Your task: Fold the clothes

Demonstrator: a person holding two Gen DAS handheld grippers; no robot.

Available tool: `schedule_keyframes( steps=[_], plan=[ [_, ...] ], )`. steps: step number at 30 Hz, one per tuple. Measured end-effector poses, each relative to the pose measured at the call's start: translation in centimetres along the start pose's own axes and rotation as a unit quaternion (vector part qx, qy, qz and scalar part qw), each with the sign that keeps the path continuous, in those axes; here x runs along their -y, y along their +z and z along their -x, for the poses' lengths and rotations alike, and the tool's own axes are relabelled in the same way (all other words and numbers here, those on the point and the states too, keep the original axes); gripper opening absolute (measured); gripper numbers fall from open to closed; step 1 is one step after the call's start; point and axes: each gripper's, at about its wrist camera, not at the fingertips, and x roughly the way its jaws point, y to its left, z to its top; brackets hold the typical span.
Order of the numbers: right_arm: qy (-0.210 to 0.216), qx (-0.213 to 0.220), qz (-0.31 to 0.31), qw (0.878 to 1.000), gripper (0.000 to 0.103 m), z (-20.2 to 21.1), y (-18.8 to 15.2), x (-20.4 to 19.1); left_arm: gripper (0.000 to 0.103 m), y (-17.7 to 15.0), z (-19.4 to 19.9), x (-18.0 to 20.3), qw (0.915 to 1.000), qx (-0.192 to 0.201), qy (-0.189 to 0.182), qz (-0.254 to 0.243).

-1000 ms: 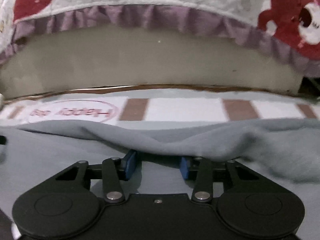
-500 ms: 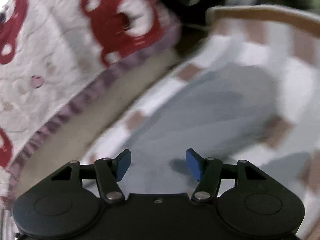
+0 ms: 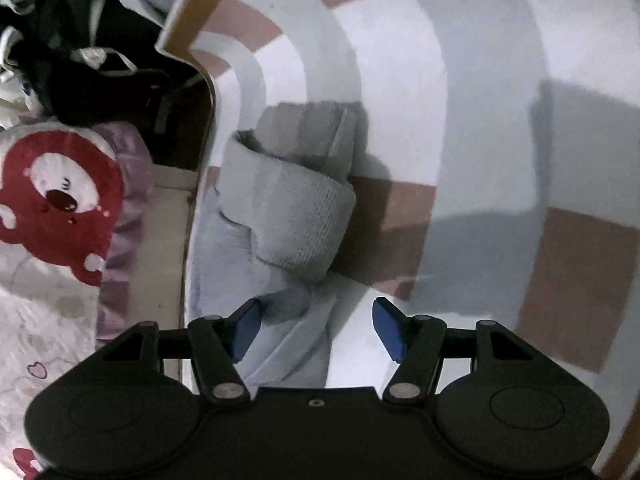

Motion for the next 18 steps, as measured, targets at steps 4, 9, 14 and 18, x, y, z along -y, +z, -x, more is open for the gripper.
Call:
schedule_keyframes(
  steps=[4, 9, 14, 18],
  plan=[
    [-0.022, 0.051, 0.106, 0.993, 0.038, -1.9, 1.0, -2.0, 0.064, 3.0, -4.2, 7.3, 0.9969, -0.006, -0.074, -0.027],
    [-0.031, 0.167, 0.266, 0.949, 0.020, 2.5, -1.3, -7.0, 0.064, 5.7, -7.3, 14.6, 0.9862, 0.008, -0.119, -0.115],
    [-0.140, 0.179, 0.343, 0.912, 0.025, 0.3, -2.1, -9.7, 0.068, 7.0, -11.6, 17.5, 0.9855, -0.006, -0.078, -0.151],
    [-0.118, 0.119, 0.232, 0.958, 0.048, -1.1, 1.2, -6.1, 0.068, 8.8, -15.2, 15.6, 0.9935, -0.034, -0.060, -0.091]
  ],
)
